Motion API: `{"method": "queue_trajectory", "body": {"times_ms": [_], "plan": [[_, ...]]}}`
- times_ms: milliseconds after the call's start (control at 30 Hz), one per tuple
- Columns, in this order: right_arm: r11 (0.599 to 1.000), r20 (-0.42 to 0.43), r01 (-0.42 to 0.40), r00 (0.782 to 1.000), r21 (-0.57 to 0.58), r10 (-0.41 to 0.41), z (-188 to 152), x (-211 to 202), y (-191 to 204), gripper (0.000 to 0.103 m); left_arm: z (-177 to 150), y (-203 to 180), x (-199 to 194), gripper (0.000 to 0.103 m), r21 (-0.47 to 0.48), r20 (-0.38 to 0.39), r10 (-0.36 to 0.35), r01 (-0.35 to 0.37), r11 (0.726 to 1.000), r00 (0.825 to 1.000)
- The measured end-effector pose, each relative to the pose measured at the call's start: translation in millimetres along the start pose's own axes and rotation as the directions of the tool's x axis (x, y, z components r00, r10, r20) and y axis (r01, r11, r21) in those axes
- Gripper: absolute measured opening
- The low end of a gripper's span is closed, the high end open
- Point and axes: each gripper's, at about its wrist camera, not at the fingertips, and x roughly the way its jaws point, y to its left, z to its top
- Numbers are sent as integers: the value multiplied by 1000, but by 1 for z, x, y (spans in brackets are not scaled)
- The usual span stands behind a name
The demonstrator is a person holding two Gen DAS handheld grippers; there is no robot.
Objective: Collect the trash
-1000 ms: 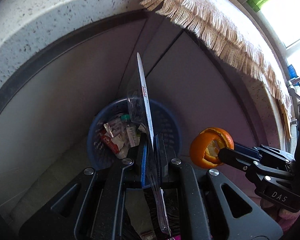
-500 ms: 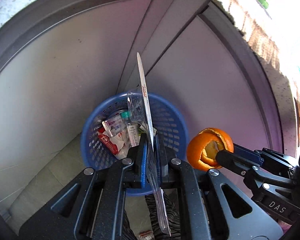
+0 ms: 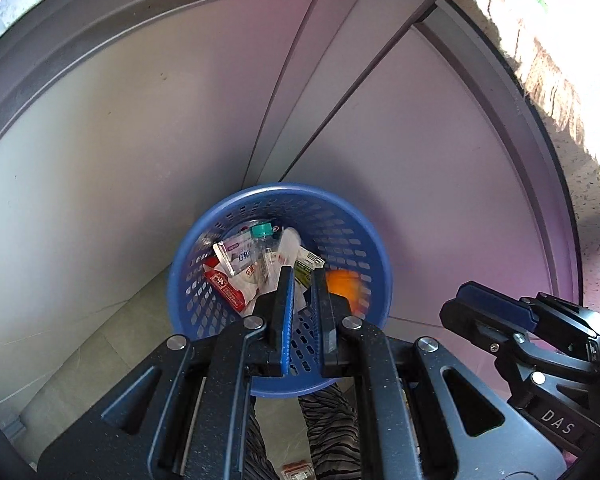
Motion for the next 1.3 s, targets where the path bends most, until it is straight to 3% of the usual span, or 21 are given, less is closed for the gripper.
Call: {"method": "queue_trajectory", "body": {"times_ms": [500, 567, 633, 867, 1000, 1067, 1133, 1300], "plan": [[1000, 11, -13, 1000, -2, 13, 4, -11, -2, 20, -2, -4, -1, 6, 2, 9, 28, -28, 1000, 1000], [1000, 20, -13, 1000, -9, 13, 5, -16, -1, 20, -2, -5, -5, 13, 7, 12, 30, -30, 1000, 999], [1000, 31, -14, 999, -17, 15, 5, -21, 1, 20, -3, -5, -11, 29, 12, 21, 31, -31, 999, 999], [999, 73, -19, 997, -33, 22, 8, -47, 7, 22, 0, -7, -36, 29, 30, 47, 31, -32, 999, 998], [999, 100, -19, 995, -39, 23, 9, -63, 8, 39, 3, -12, -54, 29, 40, 64, 25, -28, 999, 998], [999, 116, -19, 993, -45, 24, 10, -73, 8, 39, 5, -14, -64, 31, 42, 78, 18, -21, 999, 997], [999, 135, -15, 991, -51, 22, 10, -83, 9, 39, 8, -16, -77, 40, 41, 102, 12, -16, 999, 995], [998, 187, -16, 982, -53, 26, 14, -115, 6, 40, 21, -28, -113, 41, 55, 178, -9, -1, 999, 984]]}}
